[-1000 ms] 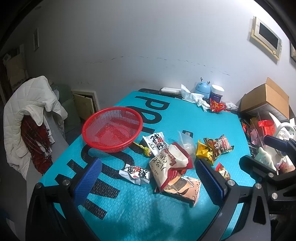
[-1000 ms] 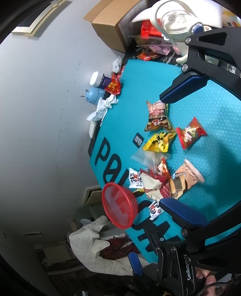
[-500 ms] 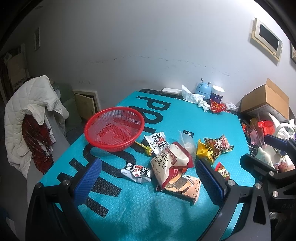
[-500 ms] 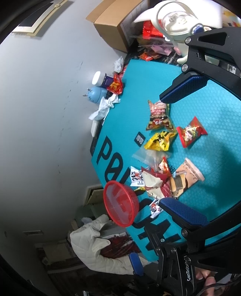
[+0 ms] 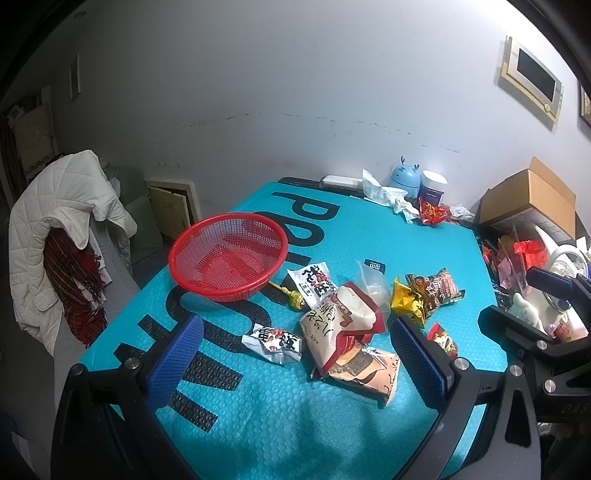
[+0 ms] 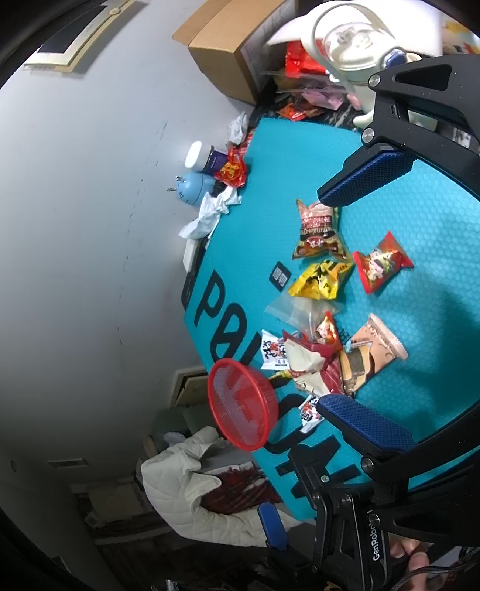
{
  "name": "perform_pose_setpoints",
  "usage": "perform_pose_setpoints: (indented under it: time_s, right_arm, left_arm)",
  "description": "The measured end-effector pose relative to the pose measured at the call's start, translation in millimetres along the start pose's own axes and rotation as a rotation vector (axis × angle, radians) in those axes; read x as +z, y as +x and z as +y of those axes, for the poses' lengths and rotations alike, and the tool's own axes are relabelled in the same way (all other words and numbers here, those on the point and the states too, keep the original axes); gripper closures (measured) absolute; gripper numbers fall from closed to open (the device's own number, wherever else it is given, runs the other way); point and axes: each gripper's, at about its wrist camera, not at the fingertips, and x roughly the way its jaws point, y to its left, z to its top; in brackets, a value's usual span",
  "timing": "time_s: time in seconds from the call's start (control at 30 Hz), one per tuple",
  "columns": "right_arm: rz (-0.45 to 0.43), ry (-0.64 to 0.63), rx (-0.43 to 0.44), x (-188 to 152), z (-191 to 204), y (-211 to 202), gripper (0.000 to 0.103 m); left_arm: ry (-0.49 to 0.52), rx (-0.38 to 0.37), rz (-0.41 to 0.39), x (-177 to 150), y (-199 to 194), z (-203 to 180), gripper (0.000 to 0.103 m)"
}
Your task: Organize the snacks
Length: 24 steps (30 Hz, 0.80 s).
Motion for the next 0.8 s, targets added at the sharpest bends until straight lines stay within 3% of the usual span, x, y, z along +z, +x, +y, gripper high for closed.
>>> perform_pose_setpoints:
  time_s: [0.8]
  right_arm:
    - [-0.005,-0.005,0.001,-1.7,1.2,-0.5,0.000]
  left_arm:
    - [-0.009,-0.013,0.003,0.3,-2.9,1.3,0.000]
